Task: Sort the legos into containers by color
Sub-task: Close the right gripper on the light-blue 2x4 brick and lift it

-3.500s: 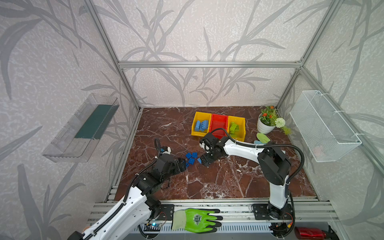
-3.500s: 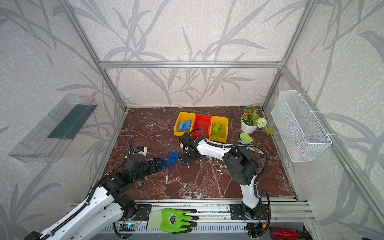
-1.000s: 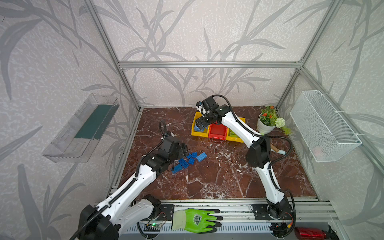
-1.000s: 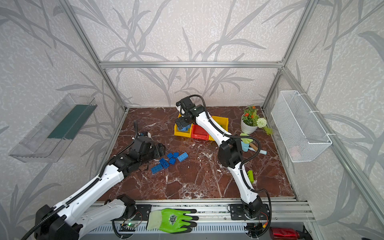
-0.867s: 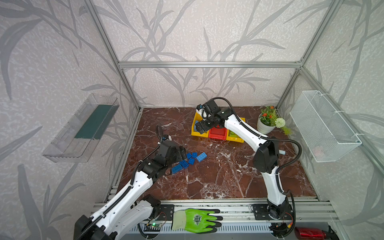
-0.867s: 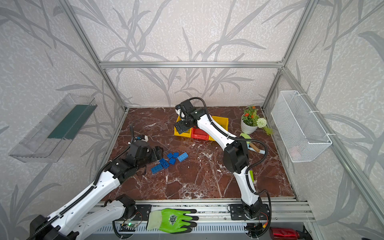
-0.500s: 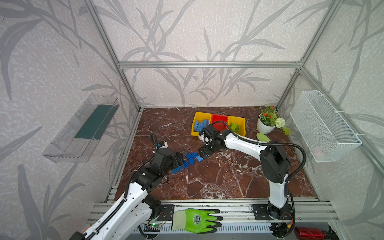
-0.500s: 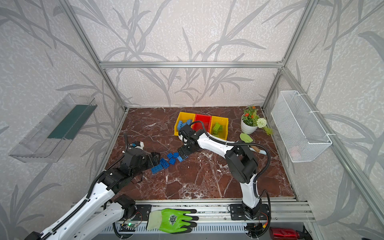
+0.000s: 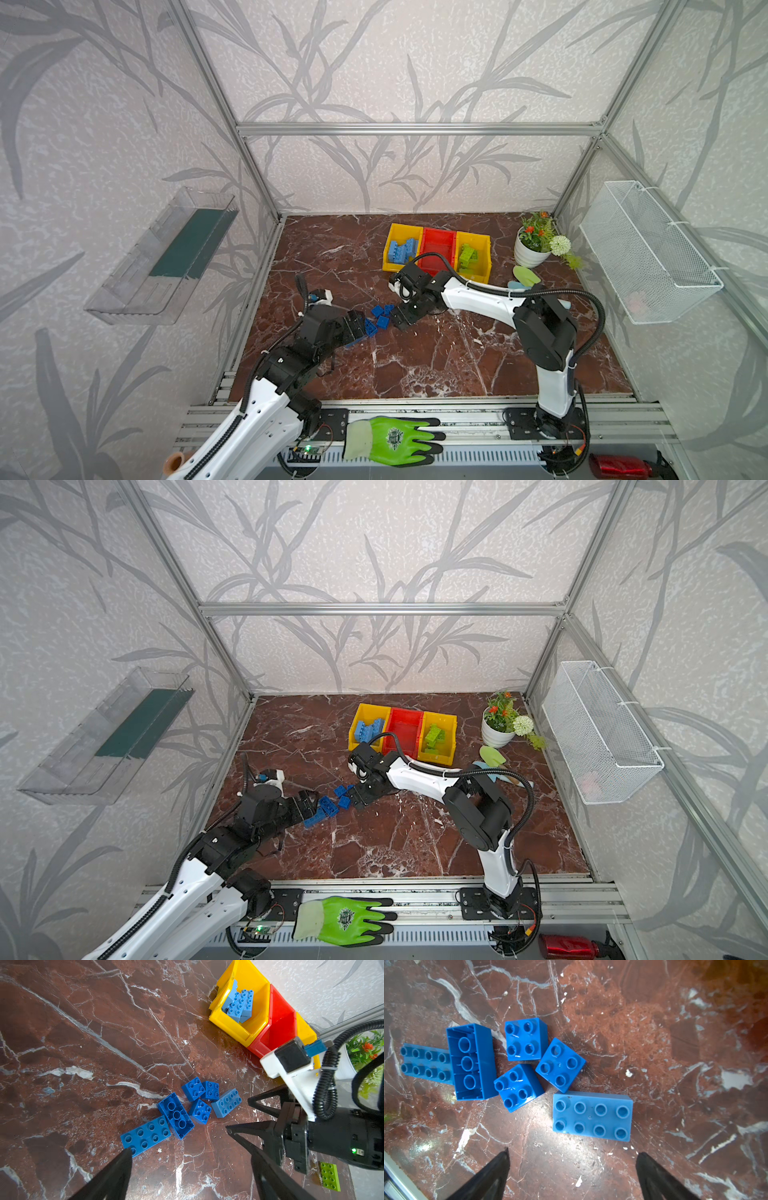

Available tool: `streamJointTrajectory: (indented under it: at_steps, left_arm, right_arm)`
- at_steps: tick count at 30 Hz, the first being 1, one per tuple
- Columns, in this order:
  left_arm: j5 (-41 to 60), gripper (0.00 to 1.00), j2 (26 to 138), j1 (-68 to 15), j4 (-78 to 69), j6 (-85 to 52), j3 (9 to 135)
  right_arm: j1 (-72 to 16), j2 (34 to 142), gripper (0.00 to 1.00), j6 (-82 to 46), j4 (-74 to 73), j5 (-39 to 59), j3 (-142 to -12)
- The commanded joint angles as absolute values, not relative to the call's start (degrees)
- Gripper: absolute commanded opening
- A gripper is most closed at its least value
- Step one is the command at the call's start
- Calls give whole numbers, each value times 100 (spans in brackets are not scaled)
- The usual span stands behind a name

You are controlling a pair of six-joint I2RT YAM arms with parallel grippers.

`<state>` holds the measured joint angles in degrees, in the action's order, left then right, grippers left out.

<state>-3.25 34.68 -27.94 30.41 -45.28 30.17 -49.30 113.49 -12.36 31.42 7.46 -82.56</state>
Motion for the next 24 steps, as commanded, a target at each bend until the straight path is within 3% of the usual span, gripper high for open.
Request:
streamJointTrajectory:
  at_steps: [1, 15, 21, 24]
  left_arm:
    - [-509, 89, 3331, -2773, 3188, -4632, 2918]
    - [-615, 89, 3375, -2773, 3177, -4557, 2918]
    - [-649, 89, 3479, -2772, 3156, -4514, 2936]
    - [-659, 89, 3529, -2772, 3132, -4500, 2944]
  right_arm:
    - [-4956, 11532, 94, -1227, 3210, 668, -8441]
    - [-5001, 12104, 90, -1111, 3492, 352, -8940]
    - [-5001, 12302, 79, -1091, 3635, 302, -9141]
    - [-4999, 12357, 69, -1099, 3741, 232, -9239]
